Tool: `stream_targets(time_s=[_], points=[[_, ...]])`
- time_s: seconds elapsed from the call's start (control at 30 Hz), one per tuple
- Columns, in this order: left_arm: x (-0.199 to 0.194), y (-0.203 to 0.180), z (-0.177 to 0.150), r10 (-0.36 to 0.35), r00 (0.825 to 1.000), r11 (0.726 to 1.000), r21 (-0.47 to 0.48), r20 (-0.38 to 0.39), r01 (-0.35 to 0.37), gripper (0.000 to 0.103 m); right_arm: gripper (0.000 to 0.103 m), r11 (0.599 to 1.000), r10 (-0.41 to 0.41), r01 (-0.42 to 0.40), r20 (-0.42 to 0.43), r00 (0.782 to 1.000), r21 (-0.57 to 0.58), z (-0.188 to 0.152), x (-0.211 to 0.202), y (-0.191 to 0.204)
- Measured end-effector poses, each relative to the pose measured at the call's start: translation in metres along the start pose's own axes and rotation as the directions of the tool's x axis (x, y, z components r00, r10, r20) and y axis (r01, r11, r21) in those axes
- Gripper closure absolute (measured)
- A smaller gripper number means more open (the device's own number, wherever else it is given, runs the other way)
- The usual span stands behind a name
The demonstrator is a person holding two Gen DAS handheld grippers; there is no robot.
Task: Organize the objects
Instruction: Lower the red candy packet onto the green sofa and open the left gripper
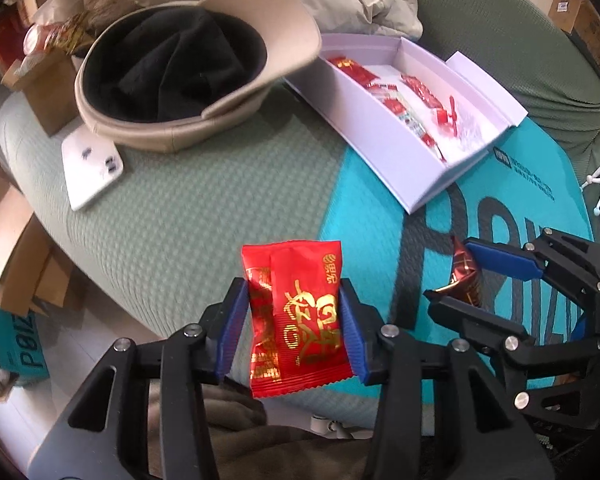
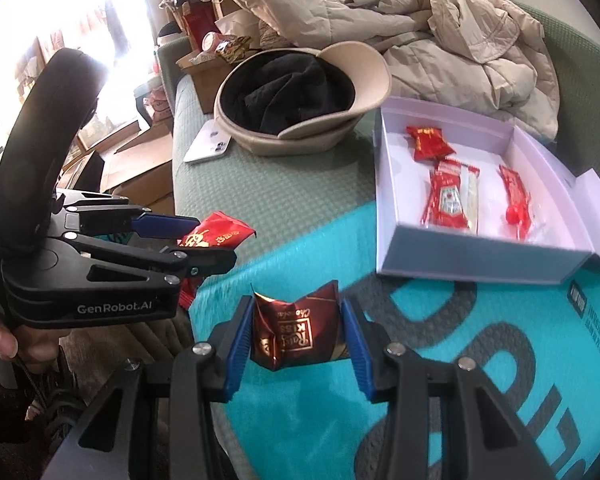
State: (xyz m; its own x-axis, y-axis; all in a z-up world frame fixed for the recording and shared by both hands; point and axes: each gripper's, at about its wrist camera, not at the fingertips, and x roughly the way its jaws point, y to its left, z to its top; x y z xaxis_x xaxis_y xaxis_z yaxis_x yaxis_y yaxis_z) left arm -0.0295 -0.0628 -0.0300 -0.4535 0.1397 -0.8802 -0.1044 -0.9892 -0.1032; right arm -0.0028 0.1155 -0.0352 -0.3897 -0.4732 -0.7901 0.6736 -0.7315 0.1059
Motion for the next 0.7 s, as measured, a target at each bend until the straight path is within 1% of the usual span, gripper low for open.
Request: stream_targets(time_s=[0.07,0.17,0.27,0.4,0.47,0.6,0.7], points=[[-0.001,0.003,0.01,-0.033,0.999,0.999,0.016,0.011,0.033,0.06,0.058,1.0,-0.005,0.005,0.004,1.0,0.005,0.008,0.002,0.0],[-0.002,0.005,0.023,-0.043,0.998,0.999,0.034,0.034,0.042,0.063,0.058,1.0,-0.015,0.015,0.005,1.0,0.02,0.02,0.004,-0.003],[-0.002,0.004,0.036,-0.054,0.998,0.997,0.049,0.045,0.052,0.063,0.058,0.999,-0.035,0.035,0.013,0.999,0.029,0.03,0.004,-0.008],[0.005,-0.003,0.05,-0.066,0.997,0.995,0.073,0.045,0.063,0.063,0.058,0.999,-0.038,0.037,0.036,0.999,0.034,0.038,0.002,-0.016],[0.013,-0.007,0.057,-0.066,0.997,0.995,0.079,0.03,0.064,0.063,0.058,0.998,-0.042,0.04,0.04,0.998,0.04,0.039,0.002,-0.021],[0.022,-0.005,0.061,-0.097,0.995,0.995,0.037,0.016,0.096,0.063,0.058,0.997,-0.031,0.027,0.048,0.998,0.077,0.033,-0.002,-0.031],[0.033,0.0,0.057,-0.1,0.995,0.995,0.0,-0.026,0.1,0.062,0.058,0.996,-0.033,0.029,0.048,0.998,0.09,0.027,-0.001,-0.034]])
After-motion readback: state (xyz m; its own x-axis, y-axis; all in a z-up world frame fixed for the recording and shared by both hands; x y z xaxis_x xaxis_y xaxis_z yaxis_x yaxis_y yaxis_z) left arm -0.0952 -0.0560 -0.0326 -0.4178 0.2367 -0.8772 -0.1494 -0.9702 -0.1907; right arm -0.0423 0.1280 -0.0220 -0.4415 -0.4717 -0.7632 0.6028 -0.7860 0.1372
